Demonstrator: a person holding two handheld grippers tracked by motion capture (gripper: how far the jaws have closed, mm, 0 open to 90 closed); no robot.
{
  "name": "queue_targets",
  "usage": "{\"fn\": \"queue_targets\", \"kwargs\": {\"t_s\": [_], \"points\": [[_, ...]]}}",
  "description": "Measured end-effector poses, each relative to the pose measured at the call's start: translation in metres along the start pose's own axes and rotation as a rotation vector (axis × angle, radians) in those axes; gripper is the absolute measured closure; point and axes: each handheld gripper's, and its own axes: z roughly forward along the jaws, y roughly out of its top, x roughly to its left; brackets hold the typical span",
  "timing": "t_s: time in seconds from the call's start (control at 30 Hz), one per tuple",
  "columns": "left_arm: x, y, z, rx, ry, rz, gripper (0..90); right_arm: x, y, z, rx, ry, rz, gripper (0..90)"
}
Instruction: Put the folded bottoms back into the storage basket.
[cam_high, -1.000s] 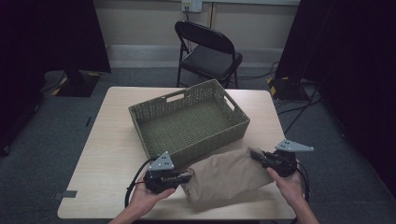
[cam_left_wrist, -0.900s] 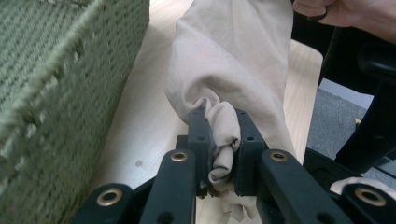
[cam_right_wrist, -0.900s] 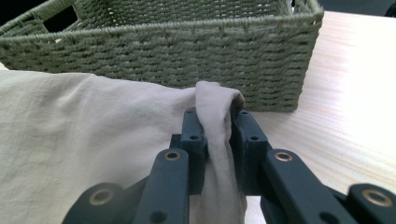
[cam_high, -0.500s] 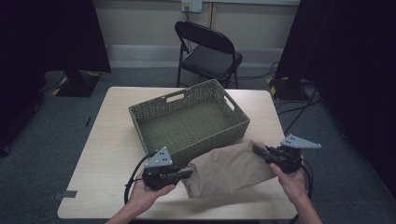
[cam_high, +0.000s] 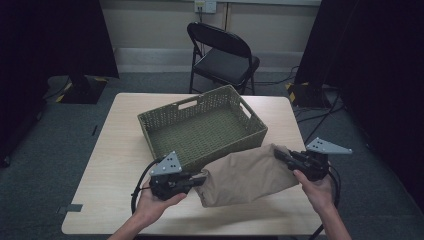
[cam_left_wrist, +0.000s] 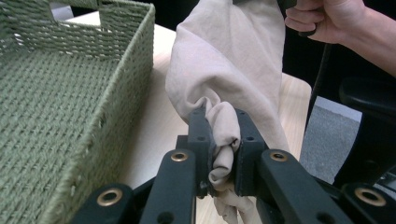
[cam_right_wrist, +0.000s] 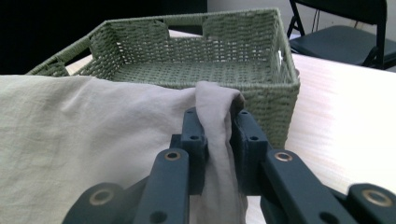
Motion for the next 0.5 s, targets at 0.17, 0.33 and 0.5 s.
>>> {"fn": "queue_targets", "kwargs": {"t_s": [0.17, 0.33, 0.5], "points": [[-0.001, 0.004, 0.002, -0.009, 0.006, 0.002, 80.6, 0.001, 0.013, -0.003, -0.017, -0.003, -0.026, 76.5], [0.001, 0.010, -0.002, -0.023, 0.018, 0.013, 80.8, 0.001, 0.020, -0.004, -0.029, -0.004, -0.034, 76.5], [0.004, 0.019, -0.010, -0.046, 0.036, 0.015, 80.7, 0.001, 0.027, -0.003, -0.051, -0.001, -0.035, 76.5]]}}
